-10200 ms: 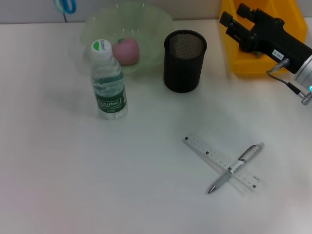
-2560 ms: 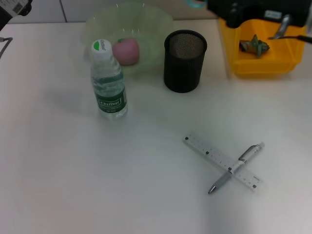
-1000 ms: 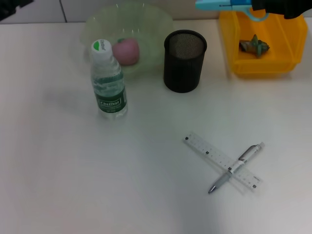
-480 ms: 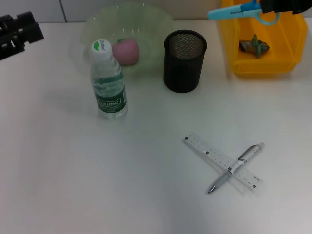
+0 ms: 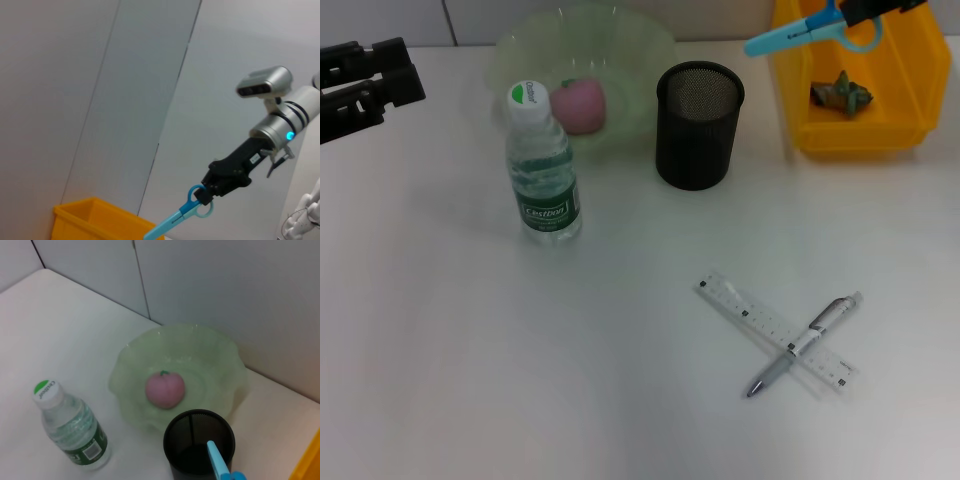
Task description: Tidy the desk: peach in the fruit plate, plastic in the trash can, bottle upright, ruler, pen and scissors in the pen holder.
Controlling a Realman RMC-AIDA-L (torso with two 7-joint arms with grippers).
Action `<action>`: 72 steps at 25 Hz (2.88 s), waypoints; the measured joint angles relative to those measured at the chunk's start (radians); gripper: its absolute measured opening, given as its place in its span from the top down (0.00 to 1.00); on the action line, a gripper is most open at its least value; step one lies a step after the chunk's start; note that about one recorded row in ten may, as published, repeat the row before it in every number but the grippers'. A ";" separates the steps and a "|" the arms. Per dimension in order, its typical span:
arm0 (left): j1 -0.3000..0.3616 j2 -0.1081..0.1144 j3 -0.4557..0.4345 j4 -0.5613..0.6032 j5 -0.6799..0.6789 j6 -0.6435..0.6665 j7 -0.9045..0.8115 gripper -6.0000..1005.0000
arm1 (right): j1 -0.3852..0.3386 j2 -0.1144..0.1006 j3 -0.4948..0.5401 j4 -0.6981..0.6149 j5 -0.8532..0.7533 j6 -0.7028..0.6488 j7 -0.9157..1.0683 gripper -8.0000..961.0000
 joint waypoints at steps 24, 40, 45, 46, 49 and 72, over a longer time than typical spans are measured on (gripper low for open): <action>-0.003 -0.016 0.000 -0.009 0.001 0.011 0.012 0.51 | 0.177 -0.005 -0.018 0.445 -0.133 0.194 0.018 0.86; -0.013 -0.025 0.000 -0.011 0.003 0.005 0.014 0.50 | 0.195 0.010 -0.055 0.566 -0.137 0.288 -0.009 0.85; -0.013 -0.025 0.000 -0.011 0.004 0.004 0.014 0.50 | 0.192 0.010 -0.057 0.570 -0.138 0.305 -0.009 0.85; -0.013 -0.025 0.000 -0.012 0.006 0.003 0.015 0.50 | 0.192 0.010 -0.057 0.570 -0.138 0.305 -0.009 0.85; -0.013 -0.028 0.000 -0.012 0.018 0.003 0.015 0.50 | 0.186 0.013 -0.057 0.570 -0.138 0.310 -0.009 0.85; -0.014 -0.046 -0.008 -0.012 0.030 -0.003 0.028 0.50 | -0.241 0.051 -0.029 0.149 0.376 0.169 -0.134 0.59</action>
